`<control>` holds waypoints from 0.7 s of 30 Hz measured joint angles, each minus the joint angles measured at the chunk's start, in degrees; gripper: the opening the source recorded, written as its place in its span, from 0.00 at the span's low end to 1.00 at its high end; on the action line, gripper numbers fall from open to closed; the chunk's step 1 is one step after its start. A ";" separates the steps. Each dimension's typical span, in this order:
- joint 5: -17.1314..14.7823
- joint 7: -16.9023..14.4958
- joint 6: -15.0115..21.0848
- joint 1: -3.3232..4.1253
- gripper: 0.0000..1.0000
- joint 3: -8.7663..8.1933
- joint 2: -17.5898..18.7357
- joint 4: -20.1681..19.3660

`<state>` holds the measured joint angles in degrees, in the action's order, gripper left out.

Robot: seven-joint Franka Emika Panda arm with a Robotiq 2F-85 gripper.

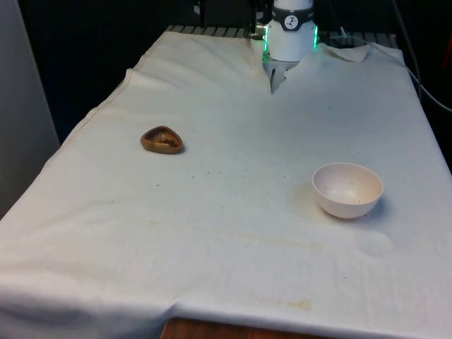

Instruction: Pour the coffee beans from the cup into the bowl.

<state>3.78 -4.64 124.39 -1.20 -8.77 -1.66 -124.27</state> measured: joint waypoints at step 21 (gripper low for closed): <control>0.00 -3.72 8.14 -0.11 1.00 -6.19 1.60 -5.61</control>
<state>3.78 -8.37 132.53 -1.32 -14.95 -0.06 -129.89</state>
